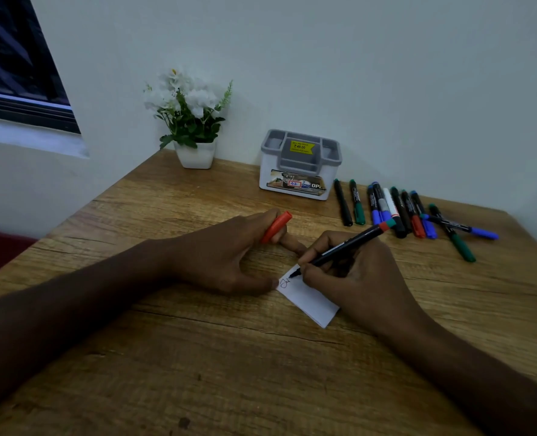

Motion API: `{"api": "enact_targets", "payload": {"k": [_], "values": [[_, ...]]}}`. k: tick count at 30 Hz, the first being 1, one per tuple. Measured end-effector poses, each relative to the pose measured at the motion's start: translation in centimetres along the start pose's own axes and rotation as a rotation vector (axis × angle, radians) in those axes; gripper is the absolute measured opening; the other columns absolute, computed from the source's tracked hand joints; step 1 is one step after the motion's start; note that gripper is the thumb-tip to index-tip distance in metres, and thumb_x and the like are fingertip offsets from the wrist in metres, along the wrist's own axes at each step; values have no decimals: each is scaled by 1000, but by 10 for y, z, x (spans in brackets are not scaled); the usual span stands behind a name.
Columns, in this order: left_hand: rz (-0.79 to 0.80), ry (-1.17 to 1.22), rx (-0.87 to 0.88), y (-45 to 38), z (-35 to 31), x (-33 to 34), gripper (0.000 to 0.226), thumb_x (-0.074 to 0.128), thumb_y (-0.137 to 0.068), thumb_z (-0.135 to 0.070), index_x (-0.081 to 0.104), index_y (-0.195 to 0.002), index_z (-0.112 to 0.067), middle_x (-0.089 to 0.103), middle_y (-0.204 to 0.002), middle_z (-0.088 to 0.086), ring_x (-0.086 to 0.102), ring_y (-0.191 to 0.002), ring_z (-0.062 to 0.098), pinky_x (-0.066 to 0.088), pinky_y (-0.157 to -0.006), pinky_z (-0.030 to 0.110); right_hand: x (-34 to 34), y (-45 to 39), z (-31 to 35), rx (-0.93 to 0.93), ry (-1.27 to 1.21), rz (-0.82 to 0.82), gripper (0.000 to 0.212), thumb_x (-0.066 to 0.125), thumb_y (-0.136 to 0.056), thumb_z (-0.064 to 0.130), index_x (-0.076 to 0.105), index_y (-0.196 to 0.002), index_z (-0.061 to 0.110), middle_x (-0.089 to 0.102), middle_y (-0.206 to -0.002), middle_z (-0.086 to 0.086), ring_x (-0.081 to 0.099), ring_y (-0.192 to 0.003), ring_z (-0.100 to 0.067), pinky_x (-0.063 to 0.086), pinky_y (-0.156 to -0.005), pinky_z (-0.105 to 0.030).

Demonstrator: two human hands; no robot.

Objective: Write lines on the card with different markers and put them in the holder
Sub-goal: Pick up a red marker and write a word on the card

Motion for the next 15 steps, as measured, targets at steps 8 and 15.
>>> {"api": "enact_targets", "payload": {"k": [8, 15], "values": [[-12, 19, -6, 0, 1, 0, 53, 79, -87, -41, 47, -126, -22, 53, -113, -21, 52, -105, -3, 48, -85, 18, 0, 0, 2, -3, 1, -3, 4, 81, -79, 25, 78, -79, 27, 78, -81, 13, 72, -80, -2, 56, -64, -16], [8, 15, -12, 1, 0, 0, 60, 78, -87, -44, 44, -132, -21, 56, -122, -8, 54, -106, 3, 52, -91, 38, -2, -1, 0, 13, 9, -14, 7, 81, -82, 20, 78, -79, 25, 77, -81, 17, 71, -81, 2, 53, -65, -9]]}}
Point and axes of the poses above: each hand's wrist, its own y-axis away from the middle knuckle, its own x-axis out of the palm, z = x × y, the point moved 6 cm from there along -y, towards the middle knuckle
